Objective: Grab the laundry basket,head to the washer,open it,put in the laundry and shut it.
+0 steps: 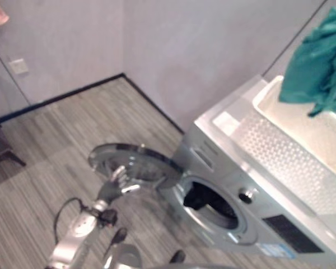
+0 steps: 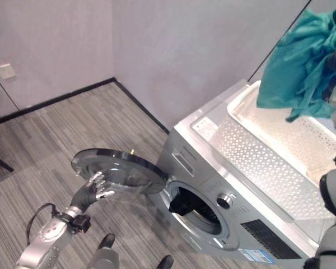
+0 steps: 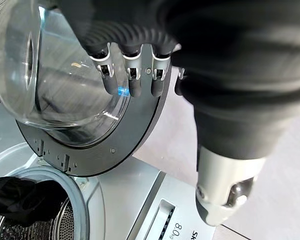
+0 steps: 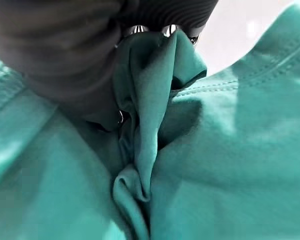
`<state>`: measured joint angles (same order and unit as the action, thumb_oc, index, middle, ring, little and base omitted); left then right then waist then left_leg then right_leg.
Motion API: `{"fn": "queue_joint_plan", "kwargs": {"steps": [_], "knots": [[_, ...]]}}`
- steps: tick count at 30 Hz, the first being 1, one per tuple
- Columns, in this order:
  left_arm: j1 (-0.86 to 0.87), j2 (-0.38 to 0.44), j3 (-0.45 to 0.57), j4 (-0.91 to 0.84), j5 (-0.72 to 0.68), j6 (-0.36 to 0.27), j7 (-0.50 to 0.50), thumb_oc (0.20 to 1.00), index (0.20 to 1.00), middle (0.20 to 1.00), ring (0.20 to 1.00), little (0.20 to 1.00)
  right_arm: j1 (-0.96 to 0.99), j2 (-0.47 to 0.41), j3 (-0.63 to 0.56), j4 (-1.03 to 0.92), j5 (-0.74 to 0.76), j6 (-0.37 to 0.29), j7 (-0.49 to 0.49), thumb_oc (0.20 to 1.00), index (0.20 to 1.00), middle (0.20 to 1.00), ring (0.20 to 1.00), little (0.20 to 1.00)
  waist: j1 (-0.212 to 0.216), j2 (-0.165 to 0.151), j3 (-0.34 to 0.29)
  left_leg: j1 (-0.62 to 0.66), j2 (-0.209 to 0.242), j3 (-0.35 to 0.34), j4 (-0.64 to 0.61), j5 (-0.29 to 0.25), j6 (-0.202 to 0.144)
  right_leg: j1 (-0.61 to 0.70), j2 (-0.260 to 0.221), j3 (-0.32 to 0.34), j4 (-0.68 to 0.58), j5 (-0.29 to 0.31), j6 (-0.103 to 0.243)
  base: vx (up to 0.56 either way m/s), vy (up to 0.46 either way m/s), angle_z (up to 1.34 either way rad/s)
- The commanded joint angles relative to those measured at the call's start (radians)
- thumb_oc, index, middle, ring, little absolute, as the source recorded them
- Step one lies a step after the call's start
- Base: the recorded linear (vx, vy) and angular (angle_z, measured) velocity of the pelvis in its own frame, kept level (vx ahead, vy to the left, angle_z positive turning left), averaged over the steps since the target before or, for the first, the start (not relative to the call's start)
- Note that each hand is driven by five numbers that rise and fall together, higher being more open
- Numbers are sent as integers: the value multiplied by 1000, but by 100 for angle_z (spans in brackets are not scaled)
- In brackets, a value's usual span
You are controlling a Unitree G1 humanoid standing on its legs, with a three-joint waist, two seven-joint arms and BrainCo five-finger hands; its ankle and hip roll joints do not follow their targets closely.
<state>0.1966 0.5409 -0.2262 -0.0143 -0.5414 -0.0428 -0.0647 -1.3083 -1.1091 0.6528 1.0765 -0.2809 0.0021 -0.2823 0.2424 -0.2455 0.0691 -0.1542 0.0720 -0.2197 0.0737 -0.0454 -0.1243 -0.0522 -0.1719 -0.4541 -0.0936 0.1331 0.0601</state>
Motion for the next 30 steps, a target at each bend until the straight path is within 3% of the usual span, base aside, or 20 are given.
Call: {"fn": "queue_joint_plan", "kwargs": {"steps": [1, 8, 14, 23, 30], "knots": [[-42, 37, -26, -48, 20, -74, 7, 1000, 1000, 1000, 1000, 1000, -209, -120, 79, -5, -63, 38, -125, 200, 200, 200, 200, 200, 17, 22, -55, 108, -3, -3, -126, -6, 63, 155, -28, -9, 37, -118, 113, 16, 8, -3], [-52, 45, -29, -46, 25, -81, 8, 1000, 1000, 1000, 1000, 1000, -340, -125, 186, 8, -142, 70, -174, 200, 200, 200, 200, 200, 17, 21, -68, 116, -8, -2, -120, -7, 63, 161, -32, -7, 41, -116, 113, 0, 3, -1], [-106, 58, -40, -60, 61, -101, 24, 1000, 1000, 1000, 1000, 1000, -406, -93, 202, 9, -112, 65, -207, 200, 200, 200, 200, 200, 7, 24, -84, 127, -8, 0, -114, -15, 64, 169, -34, 1, 48, -116, 113, -1, 6, 0], [-178, 34, -62, -81, 82, -131, 50, 1000, 1000, 1000, 1000, 1000, -365, -119, 138, -86, -123, 65, -261, 200, 200, 200, 200, 200, -22, 34, -102, 141, -24, 10, -107, -32, 75, 170, -52, 11, 54, -102, 123, -5, 55, -3], [-191, 8, -83, -75, 83, -143, 54, 1000, 1000, 1000, 1000, 1000, -280, -153, 11, -232, -154, 76, -314, 200, 200, 200, 200, 200, -47, 46, -100, 145, -55, 40, -63, -68, 98, 157, -88, 51, 60, -55, 139, -29, 91, -10]]}}
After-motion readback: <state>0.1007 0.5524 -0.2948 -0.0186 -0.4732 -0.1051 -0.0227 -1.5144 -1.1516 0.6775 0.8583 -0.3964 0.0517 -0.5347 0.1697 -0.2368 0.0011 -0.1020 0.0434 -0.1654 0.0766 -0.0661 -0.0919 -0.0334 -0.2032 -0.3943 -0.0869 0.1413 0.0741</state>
